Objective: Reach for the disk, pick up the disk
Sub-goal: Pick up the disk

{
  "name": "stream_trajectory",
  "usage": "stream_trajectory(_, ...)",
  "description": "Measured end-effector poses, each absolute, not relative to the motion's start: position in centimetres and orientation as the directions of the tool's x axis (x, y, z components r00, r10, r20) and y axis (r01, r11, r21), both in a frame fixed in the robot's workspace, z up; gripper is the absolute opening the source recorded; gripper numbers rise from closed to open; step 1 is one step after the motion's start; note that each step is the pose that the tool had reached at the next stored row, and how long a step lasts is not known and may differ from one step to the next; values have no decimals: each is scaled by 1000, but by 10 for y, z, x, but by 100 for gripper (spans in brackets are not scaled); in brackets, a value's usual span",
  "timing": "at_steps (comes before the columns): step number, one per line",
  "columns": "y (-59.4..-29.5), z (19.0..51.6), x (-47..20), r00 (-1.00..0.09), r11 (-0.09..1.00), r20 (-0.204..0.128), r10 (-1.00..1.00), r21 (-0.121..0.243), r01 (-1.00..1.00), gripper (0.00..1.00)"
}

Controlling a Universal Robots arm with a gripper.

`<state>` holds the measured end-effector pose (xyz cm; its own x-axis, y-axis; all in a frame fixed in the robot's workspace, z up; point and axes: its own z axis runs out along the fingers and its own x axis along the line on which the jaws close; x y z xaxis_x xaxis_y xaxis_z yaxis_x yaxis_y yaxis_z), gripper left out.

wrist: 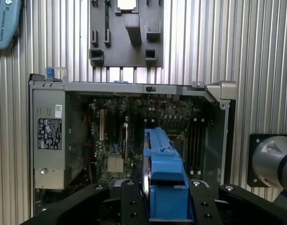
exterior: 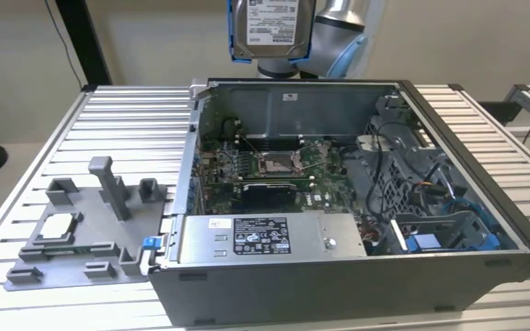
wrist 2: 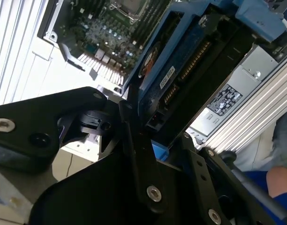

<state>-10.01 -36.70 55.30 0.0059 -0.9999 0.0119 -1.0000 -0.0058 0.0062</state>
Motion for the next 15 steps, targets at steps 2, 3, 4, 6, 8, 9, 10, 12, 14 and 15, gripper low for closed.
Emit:
stream_trajectory(2, -367, 553, -94, 6, -6, 12, -1000, 6, -1000, 0)
stream_trajectory(3, -367, 553, -91, 6, -6, 12, -1000, 6, -1000, 0)
stream_trajectory(4, -367, 553, -87, 6, -6, 12, -1000, 6, -1000, 0)
stream_trajectory(6, -367, 553, -80, 6, -6, 12, -1000, 6, -1000, 0)
stream_trajectory(8, -367, 553, -74, 6, -6, 12, -1000, 6, -1000, 0)
stream_trajectory(9, -367, 553, -70, 6, -6, 12, -1000, 6, -1000, 0)
stream_trajectory(10, -367, 553, -67, 6, -6, 12, -1000, 5, -1000, 0)
stream_trajectory(12, -367, 552, -60, 6, -6, 12, -1000, 5, -1000, 0)
stream_trajectory(14, -367, 552, -54, 6, -6, 12, -1000, 5, -1000, 0)
stream_trajectory(15, -367, 552, -51, 6, -6, 12, -1000, 5, -1000, 0)
